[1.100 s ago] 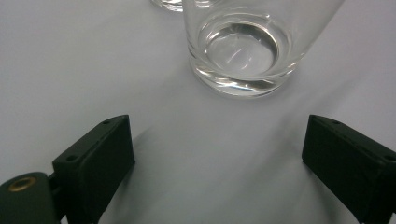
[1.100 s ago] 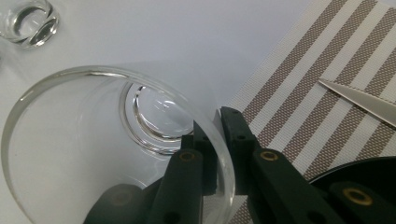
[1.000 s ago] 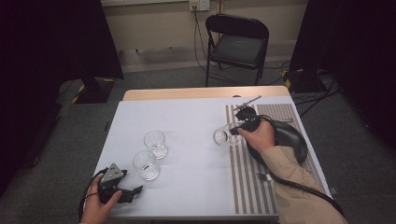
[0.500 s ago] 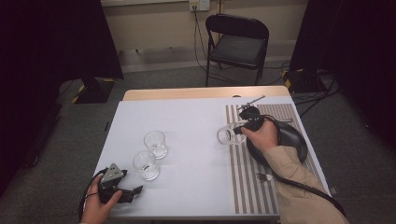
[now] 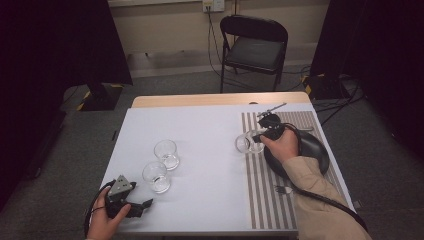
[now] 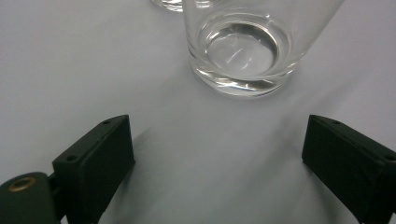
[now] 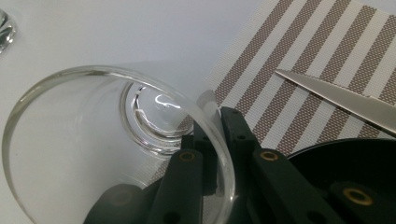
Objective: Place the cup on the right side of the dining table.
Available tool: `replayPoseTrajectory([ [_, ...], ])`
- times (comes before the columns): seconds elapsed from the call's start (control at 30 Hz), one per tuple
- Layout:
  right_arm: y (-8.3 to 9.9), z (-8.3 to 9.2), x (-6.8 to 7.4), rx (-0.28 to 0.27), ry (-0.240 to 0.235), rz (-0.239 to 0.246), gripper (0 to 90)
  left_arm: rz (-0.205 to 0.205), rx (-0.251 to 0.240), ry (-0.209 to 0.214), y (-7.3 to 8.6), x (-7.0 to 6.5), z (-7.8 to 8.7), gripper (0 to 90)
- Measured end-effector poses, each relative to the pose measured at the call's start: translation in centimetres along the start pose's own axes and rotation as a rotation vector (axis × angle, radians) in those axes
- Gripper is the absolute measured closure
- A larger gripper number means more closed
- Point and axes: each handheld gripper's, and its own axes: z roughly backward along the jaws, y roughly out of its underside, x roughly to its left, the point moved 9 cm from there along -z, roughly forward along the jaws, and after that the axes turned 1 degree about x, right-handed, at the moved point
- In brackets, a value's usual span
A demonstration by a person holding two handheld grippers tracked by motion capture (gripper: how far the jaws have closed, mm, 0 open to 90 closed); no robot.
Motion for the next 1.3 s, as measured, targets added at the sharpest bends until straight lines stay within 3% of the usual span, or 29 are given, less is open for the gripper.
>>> replayPoseTrajectory([
  [0.97, 0.5, -0.6, -1.1, 0.025, 0.048, -0.014, 85.4, 0.000, -0.001, -0.001, 0.0, 0.0, 0.0, 8.1],
  [1.3, 0.6, -0.7, -1.7, 0.021, 0.057, -0.042, 85.4, 0.001, -0.001, 0.000, 0.0, 0.0, 0.0, 8.1],
])
